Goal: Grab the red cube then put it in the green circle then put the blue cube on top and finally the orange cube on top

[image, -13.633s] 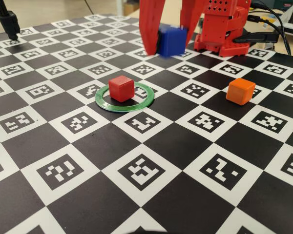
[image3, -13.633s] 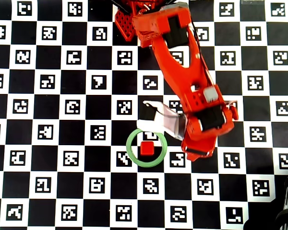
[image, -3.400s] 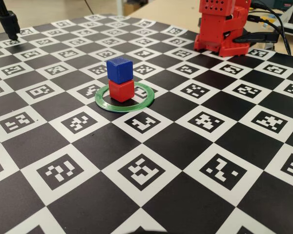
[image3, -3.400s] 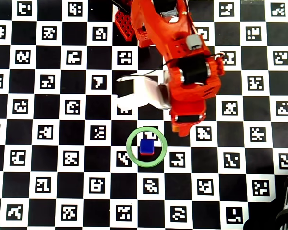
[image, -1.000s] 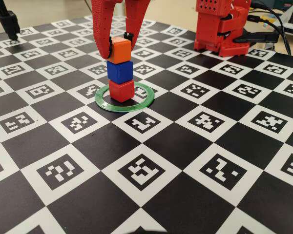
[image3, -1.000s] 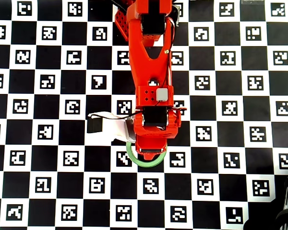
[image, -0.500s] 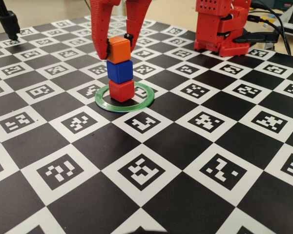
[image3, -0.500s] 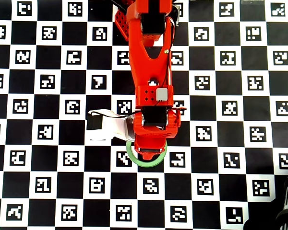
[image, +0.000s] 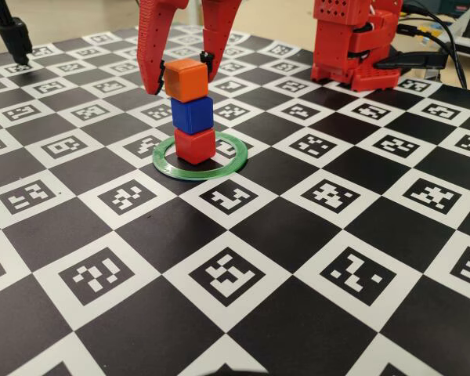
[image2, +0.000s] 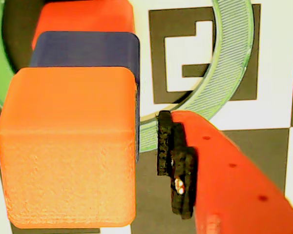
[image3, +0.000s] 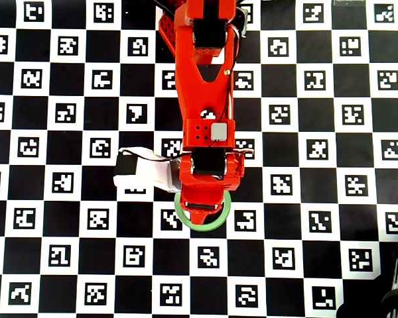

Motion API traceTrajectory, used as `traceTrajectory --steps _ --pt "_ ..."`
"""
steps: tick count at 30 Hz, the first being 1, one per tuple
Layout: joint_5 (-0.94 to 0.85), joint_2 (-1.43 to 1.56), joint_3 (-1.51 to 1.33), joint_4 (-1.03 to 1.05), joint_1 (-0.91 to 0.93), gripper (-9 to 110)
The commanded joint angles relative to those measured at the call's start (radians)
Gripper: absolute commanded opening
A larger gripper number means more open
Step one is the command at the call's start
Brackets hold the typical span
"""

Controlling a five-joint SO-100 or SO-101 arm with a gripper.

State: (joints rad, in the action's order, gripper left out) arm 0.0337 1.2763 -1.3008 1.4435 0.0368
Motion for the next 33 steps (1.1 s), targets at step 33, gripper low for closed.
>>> traceTrajectory --steps 33 --pt "-0.046 0.615 -0.101 0.183 -0.041 18"
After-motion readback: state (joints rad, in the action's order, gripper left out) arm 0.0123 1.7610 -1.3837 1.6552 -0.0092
